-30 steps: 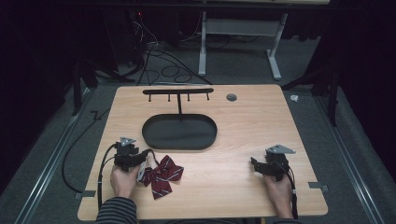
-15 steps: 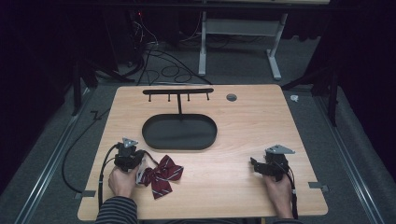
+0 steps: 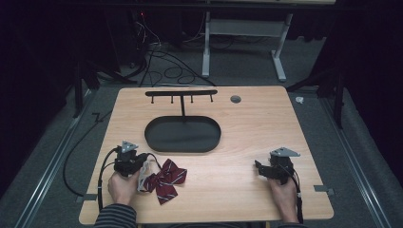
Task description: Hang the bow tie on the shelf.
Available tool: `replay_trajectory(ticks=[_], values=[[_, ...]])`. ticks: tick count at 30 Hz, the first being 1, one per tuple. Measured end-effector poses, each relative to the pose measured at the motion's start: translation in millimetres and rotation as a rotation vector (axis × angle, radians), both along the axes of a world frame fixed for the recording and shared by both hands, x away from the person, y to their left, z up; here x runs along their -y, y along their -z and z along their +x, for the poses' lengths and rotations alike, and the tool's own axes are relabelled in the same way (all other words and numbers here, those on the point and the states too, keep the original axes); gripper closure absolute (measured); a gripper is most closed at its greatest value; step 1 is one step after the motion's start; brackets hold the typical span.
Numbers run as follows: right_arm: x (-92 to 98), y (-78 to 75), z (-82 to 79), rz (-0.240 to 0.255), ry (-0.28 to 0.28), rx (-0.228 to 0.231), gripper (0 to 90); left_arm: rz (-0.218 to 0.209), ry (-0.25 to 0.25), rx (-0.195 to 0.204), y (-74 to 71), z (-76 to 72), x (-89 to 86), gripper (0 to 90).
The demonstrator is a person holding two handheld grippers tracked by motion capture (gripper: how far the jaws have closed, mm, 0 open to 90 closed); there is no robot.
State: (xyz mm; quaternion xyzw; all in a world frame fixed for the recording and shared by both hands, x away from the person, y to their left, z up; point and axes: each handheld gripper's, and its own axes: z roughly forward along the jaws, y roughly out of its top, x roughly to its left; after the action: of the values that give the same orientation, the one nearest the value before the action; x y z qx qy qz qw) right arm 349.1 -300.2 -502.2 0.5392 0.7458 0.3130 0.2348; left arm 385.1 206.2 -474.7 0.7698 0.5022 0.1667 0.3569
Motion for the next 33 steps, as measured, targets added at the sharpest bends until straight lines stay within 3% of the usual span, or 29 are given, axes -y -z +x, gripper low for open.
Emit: replay_trajectory(ticks=[14, 23, 33], values=[[-0.2, 0.0, -0.2, 0.007, 0.003, -0.001, 28.5, -0.028, 0.064, 0.065, -49.5, -18.6, 7.8, 87.3], [-0.2, 0.0, -0.4, 0.005, -0.009, -0.001, 28.3, -0.038, 0.08, 0.094, -73.0, -22.8, 11.5, 87.3], [-0.2, 0.0, -0.4, 0.006, -0.009, -0.001, 28.3, -0.061, 0.134, 0.133, -102.8, -24.3, 24.6, 87.3]])
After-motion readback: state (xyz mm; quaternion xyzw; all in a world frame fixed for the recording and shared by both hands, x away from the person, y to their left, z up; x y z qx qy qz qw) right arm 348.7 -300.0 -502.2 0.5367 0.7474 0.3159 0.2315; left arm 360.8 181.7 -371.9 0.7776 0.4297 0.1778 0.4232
